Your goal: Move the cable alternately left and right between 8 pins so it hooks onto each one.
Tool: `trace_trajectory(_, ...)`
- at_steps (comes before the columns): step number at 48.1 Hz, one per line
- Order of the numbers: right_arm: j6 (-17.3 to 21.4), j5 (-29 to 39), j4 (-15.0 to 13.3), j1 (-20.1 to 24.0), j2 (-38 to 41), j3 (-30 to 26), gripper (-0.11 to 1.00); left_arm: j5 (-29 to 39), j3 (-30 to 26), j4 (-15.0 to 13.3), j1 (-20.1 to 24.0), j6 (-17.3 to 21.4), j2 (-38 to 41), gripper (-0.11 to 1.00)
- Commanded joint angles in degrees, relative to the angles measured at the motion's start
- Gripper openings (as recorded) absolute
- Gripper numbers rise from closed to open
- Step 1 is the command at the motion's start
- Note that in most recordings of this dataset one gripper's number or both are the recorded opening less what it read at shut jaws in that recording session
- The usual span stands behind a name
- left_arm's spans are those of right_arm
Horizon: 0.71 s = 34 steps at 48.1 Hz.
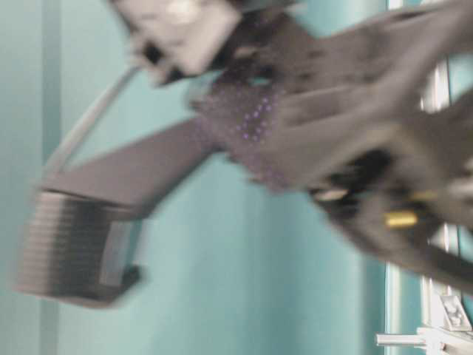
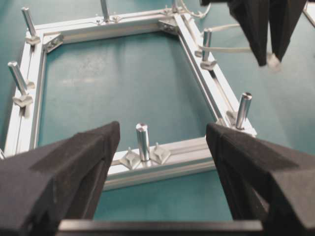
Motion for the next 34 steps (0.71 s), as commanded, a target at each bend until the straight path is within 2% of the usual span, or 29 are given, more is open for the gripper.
trace_trajectory(1,-0.09,-1.05,0.09,1.05,-0.18,-0.70,0.18,0.88,-0.18,0.26,-0.26,0.09,0.79,0.81)
trace_trajectory(6,0.53,-1.49,0.18,2.29,2.20,-2.02,0.18,0.44,0.70,0.26,-0.26,0.35,0.70,0.81)
trace_trajectory(13,2.81,-0.35,0.70,2.90,5.89,-6.77,0.18,0.35,0.70,0.26,-0.26,0.35,0.70,0.81)
trace_trajectory(18,5.36,3.60,0.97,2.81,7.91,-11.51,0.18,0.35,0.79,0.26,-0.26,0.35,0.70,0.81)
trace_trajectory(23,8.79,10.37,1.32,2.64,9.67,-16.79,0.18,0.35,0.79,0.26,-0.18,0.35,0.62,0.81)
trace_trajectory(27,11.60,15.38,2.90,2.20,11.16,-21.45,0.18,0.35,0.70,0.26,-0.26,0.35,0.62,0.81)
trace_trajectory(34,14.59,17.23,6.42,1.23,14.41,-28.39,0.18,0.35,0.79,0.26,-0.18,0.35,0.62,0.81)
